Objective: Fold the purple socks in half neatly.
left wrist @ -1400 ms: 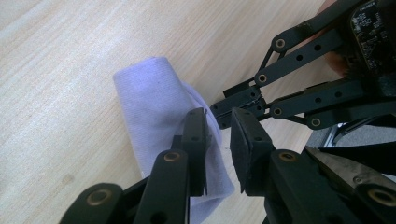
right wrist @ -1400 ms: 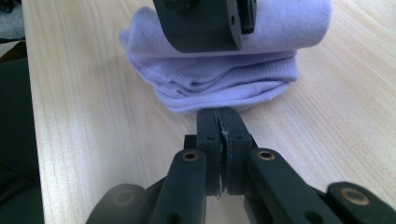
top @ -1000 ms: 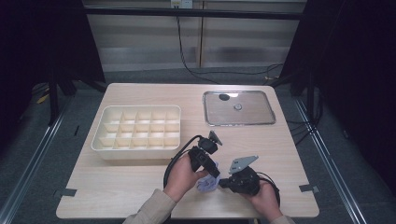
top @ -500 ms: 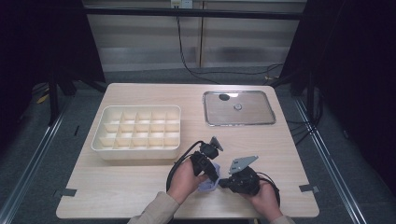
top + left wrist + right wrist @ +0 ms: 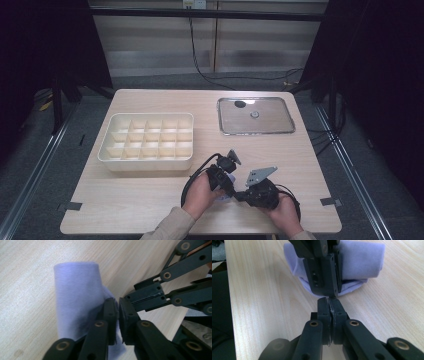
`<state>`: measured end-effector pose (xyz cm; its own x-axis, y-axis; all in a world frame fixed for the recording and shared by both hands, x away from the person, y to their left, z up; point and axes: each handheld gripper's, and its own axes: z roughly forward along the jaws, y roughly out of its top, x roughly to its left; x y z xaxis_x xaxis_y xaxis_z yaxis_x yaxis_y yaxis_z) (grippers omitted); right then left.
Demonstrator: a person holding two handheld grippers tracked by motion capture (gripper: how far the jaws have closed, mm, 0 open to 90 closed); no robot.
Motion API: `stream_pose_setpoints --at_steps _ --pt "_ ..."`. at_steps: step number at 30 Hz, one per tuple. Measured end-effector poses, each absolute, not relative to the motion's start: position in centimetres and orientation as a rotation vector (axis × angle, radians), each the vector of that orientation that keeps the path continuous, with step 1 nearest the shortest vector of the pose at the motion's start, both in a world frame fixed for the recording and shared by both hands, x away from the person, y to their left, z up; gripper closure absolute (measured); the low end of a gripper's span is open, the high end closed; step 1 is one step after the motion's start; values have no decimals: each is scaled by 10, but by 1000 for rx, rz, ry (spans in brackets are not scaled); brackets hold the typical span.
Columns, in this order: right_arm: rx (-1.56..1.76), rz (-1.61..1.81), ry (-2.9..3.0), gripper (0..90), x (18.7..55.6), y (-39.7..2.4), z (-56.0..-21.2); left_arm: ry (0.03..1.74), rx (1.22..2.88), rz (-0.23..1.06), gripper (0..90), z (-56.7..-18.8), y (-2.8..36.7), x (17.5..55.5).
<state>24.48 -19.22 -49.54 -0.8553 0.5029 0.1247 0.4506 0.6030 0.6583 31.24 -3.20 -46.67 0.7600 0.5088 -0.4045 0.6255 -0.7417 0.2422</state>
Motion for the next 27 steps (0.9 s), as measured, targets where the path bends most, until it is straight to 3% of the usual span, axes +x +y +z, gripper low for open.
stream_pose_setpoints --at_steps 27 --pt "813 1100 2748 879 245 -191 -495 898 2504 -429 760 -422 -14 321"
